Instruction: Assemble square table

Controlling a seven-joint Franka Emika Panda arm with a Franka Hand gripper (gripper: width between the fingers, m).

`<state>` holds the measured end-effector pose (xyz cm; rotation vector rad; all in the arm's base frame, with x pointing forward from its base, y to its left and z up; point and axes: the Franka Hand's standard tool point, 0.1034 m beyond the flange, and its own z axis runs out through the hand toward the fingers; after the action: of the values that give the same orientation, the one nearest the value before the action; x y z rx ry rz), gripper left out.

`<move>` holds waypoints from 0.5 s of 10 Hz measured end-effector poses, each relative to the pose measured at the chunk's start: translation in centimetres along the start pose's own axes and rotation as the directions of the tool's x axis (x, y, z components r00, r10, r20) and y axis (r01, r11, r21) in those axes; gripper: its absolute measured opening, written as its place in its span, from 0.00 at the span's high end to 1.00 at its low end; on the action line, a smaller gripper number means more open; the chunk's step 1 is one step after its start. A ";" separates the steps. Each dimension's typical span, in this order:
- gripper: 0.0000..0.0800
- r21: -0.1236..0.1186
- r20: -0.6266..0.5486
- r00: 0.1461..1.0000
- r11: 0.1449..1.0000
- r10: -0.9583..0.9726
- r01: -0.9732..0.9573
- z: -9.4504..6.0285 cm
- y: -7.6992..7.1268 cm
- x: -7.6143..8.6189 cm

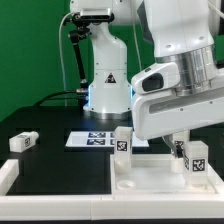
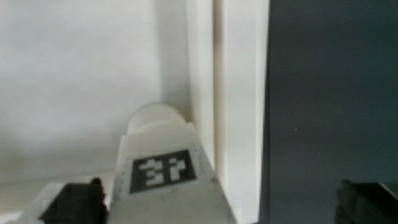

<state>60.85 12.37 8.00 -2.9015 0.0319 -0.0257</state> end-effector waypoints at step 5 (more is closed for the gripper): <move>0.19 -0.114 -0.072 0.995 0.992 -0.062 0.053 0.2 -0.8 0.9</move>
Offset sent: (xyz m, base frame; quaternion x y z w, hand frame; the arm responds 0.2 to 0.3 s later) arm 0.0158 -0.0203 0.0043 -0.2264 0.0176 -0.0236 0.9736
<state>61.74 13.22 8.03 -3.0117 -0.0386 -0.1487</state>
